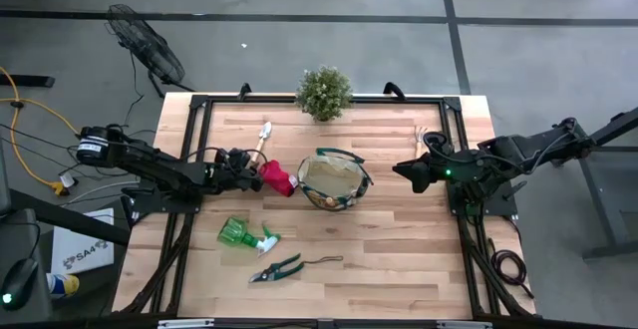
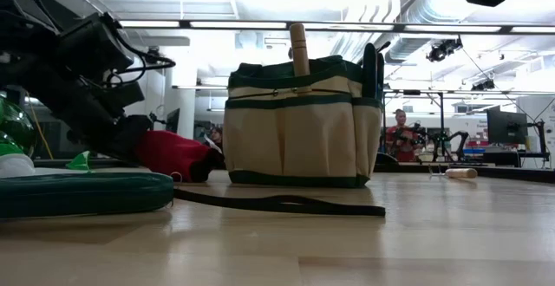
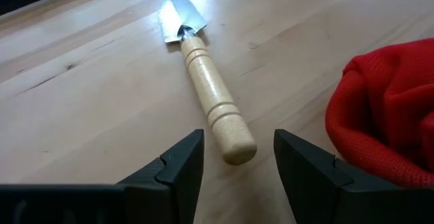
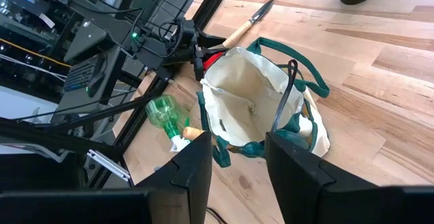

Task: Pick & Place Garden tools in Gardening bag
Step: Put the trowel into the gardening bag

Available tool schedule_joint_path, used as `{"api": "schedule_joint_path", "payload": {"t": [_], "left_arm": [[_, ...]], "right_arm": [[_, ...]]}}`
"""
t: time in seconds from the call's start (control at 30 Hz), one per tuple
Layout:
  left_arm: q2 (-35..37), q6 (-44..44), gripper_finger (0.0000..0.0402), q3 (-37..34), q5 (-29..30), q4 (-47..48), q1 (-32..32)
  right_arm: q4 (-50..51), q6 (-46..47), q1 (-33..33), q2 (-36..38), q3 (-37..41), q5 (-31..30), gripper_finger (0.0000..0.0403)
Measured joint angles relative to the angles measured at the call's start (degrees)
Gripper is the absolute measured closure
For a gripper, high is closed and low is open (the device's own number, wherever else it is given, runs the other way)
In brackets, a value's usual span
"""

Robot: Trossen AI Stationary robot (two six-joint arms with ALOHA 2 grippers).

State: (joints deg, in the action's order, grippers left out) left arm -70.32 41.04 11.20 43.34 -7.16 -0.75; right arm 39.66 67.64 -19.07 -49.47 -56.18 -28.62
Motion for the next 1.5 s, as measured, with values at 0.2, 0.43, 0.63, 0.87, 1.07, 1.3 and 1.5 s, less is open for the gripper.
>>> {"api": "schedule_joint_path", "payload": {"t": [0.2,0.43,0.63,0.87,1.07,1.3,1.5], "left_arm": [[0.0,0.0,0.0230,0.0,1.1,0.0,0.0],[0.0,0.0,0.0230,0.0,1.2,0.0,0.0],[0.0,0.0,0.0231,0.0,1.5,0.0,0.0],[0.0,0.0,0.0282,0.0,2.0,0.4,0.0],[0.0,0.0,0.0331,0.0,1.1,1.0,0.0],[0.0,-0.1,0.0340,0.0,1.1,1.3,0.0],[0.2,-0.3,0.0341,0.0,0.8,1.3,0.0]], "right_arm": [[0.0,0.0,0.0,0.0,0.0,-0.5,0.0274],[0.0,0.0,0.0,0.0,0.0,-1.5,0.0274],[0.0,0.0,0.0,0.0,0.0,-1.5,0.0274],[0.0,0.0,0.0,0.0,0.0,-1.5,0.0274],[0.0,0.0,0.0,0.0,0.0,-1.5,0.0274],[0.0,0.0,0.0,0.0,0.0,-1.5,0.0274],[0.0,0.0,0.0,0.0,0.0,-1.5,0.0274]]}}
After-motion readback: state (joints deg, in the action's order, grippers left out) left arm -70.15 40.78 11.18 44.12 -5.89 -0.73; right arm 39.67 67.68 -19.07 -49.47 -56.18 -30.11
